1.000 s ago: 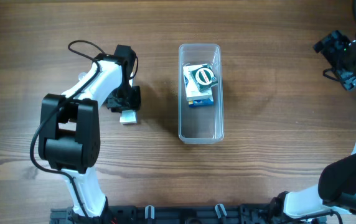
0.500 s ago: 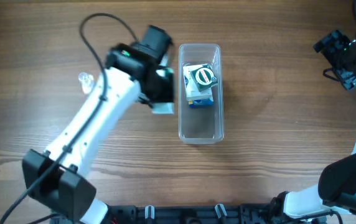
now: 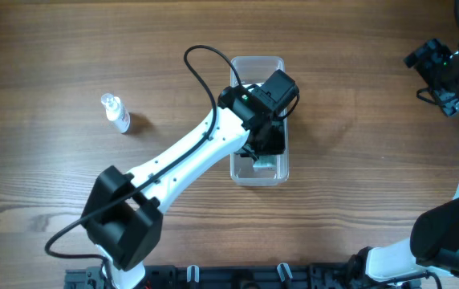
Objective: Pack container
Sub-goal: 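Lower the Panadol box into the container's lower end and release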
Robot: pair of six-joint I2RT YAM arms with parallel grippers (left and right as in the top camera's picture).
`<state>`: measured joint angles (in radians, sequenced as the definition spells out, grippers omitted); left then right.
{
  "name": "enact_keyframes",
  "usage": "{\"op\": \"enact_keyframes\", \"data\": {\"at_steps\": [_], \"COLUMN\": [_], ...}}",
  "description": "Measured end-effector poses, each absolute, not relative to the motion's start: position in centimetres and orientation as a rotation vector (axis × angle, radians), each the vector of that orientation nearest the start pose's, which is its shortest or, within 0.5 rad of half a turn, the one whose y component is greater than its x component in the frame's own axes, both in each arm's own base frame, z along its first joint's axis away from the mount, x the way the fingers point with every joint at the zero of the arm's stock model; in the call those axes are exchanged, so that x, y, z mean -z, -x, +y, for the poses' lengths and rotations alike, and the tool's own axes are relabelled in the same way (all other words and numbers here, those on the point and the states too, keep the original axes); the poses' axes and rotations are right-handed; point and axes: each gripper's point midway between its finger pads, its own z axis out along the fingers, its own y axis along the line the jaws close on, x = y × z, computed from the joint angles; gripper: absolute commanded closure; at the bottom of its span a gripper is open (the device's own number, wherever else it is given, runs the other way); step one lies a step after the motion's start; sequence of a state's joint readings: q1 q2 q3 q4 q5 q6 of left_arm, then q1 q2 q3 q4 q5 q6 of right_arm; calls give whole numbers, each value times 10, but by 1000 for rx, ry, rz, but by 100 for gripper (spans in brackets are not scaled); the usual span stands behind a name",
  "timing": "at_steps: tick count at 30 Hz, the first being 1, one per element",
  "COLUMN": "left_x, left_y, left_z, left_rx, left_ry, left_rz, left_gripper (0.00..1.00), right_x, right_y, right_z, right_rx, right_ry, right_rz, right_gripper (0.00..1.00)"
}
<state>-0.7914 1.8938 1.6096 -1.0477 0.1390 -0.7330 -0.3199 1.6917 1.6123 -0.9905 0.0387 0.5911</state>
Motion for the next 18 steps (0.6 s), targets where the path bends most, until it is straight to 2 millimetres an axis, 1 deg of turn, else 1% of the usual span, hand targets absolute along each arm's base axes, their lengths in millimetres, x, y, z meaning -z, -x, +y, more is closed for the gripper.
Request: {"op": "enact_keyframes", "data": {"at_steps": [2,12,18], "left_x": [-111,-111,-108], "left_y": [-275,-276,-277], "left_z": [-312,-313,-312], "left_rx": [403,403,383], "left_ry": [-98,-87,-79], "left_rz": [3040,3037,3038], "left_gripper": [53,52,48], "right_x": [-200,-200,-200], "right_y": [-396,-395,-396], "right_z": [-138,-138,-138], "right_rx": [-41,-41,-41], "right_ry": [-1173,-1173,-1173], "right_rz": [2365,2365,2365], "right_gripper": [0,0,0]}}
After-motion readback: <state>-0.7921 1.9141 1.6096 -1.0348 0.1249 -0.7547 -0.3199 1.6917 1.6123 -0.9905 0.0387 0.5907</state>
